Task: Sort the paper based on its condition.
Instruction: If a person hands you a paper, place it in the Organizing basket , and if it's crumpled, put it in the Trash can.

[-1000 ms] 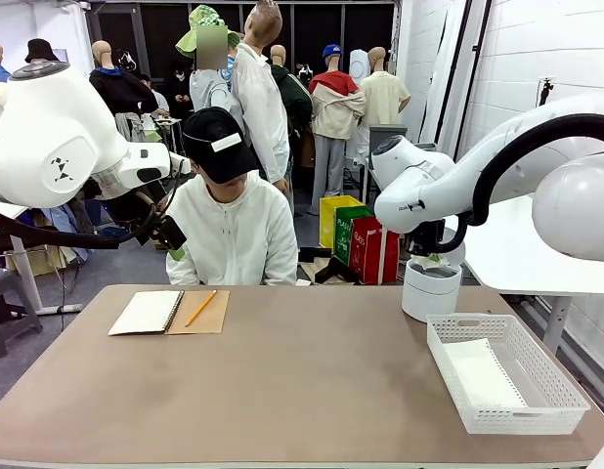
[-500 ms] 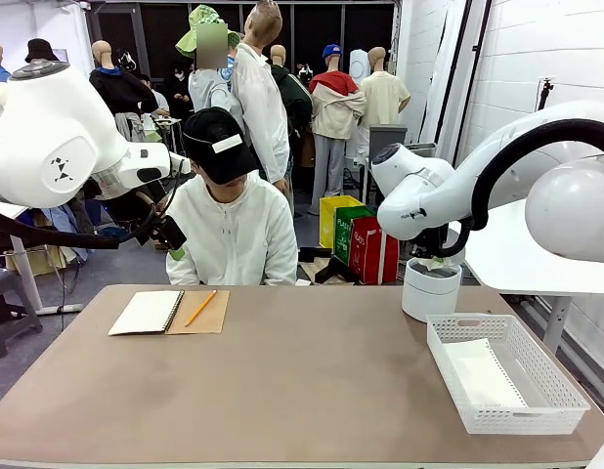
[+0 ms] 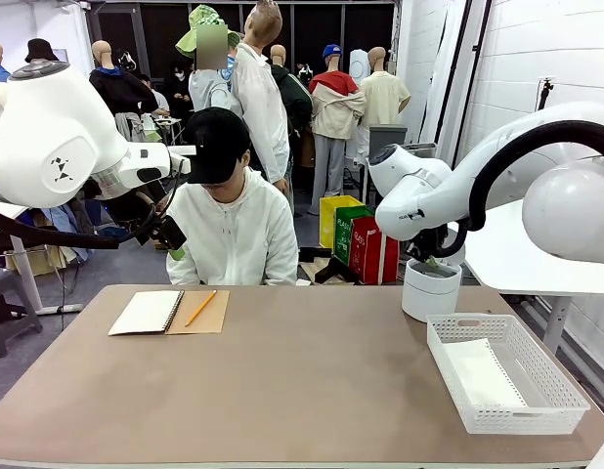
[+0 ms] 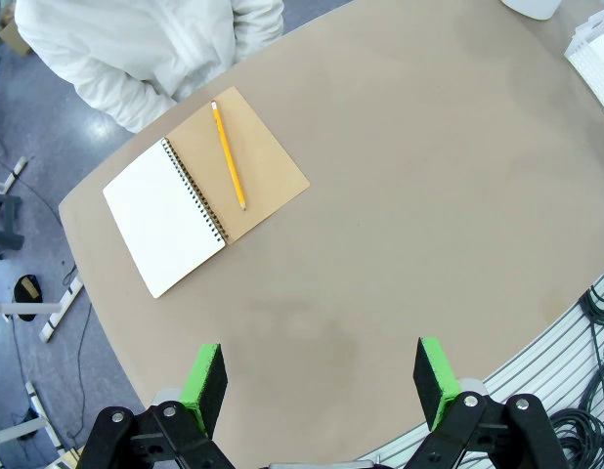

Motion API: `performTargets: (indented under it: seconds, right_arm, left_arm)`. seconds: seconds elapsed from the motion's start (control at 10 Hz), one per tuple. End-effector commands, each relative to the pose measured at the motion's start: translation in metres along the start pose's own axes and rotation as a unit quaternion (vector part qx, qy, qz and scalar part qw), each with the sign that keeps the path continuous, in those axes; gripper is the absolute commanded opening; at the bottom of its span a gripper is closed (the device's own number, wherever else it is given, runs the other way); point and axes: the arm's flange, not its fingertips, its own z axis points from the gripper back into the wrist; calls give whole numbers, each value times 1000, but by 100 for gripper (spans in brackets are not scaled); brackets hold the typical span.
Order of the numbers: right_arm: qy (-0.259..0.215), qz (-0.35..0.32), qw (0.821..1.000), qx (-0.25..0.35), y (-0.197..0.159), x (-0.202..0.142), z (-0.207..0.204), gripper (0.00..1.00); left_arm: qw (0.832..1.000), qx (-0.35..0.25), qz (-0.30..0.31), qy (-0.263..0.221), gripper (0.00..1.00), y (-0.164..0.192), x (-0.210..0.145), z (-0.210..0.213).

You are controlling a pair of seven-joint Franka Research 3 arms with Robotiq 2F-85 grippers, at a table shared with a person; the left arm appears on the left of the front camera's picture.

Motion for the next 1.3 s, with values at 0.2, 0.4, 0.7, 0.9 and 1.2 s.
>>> performTargets:
  seconds: [0.2, 0.4, 0.7, 0.9, 1.2]
  right_arm:
    - [-15, -5, 999, 31, 3, -2, 21, 100]
    - [-14, -6, 1000, 26, 2, -6, 27, 100]
    - [-19, -11, 1000, 21, 2, -2, 30, 100]
    - [-19, -11, 1000, 21, 2, -2, 30, 100]
    - [-19, -11, 1000, 21, 2, -2, 30, 100]
  left_arm:
    - [1000, -2, 1, -3, 100, 1, 0, 0]
    - [1000, -2, 1, -3, 100, 1, 0, 0]
    - [1000, -2, 1, -3, 100, 1, 0, 0]
    - [1000, -2, 1, -3, 100, 1, 0, 0]
    - [1000, -2, 1, -3, 100, 1, 0, 0]
